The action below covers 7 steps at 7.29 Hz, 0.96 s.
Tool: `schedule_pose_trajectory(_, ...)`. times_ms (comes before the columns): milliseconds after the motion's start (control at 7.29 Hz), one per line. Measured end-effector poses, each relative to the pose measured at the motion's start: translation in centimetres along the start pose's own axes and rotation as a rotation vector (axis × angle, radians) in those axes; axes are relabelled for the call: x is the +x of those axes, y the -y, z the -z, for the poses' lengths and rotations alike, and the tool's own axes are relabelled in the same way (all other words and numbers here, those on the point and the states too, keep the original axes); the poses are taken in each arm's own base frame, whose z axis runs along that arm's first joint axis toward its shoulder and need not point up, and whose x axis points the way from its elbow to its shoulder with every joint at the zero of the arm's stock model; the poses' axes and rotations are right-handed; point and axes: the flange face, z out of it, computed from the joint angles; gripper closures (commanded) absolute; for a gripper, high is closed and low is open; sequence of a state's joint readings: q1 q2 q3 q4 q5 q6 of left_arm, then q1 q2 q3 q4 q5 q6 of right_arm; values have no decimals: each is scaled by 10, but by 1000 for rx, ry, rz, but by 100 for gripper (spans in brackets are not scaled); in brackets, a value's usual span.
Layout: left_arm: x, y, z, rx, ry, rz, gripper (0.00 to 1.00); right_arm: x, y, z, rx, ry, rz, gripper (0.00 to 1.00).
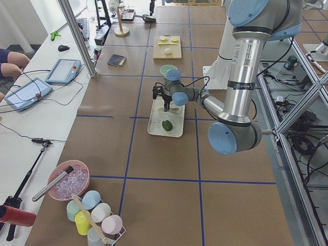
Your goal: Put spoon and bun in bowl
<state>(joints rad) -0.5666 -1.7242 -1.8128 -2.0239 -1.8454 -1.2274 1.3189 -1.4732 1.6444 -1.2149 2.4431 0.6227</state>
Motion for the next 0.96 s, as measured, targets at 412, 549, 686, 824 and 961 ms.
schedule_pose_trajectory(412, 1, -5, -7, -11, 9, -5, 87, -2, 0, -1, -1, 1, 2, 0)
schedule_pose_trajectory(549, 1, -5, -7, -9, 9, -5, 100, -2, 0, -1, -2, 2, 3, 0)
schedule_pose_trajectory(686, 2, -5, -6, -7, 8, -7, 100, -3, 0, 0, -1, 3, 4, 0)
schedule_pose_trajectory(824, 2, -5, -3, -4, 3, -9, 100, -4, 0, 0, -1, 3, 5, 0)
schedule_pose_trajectory(961, 3, -3, 2, 1, -1, -11, 100, -5, 0, 0, -2, 4, 7, 0)
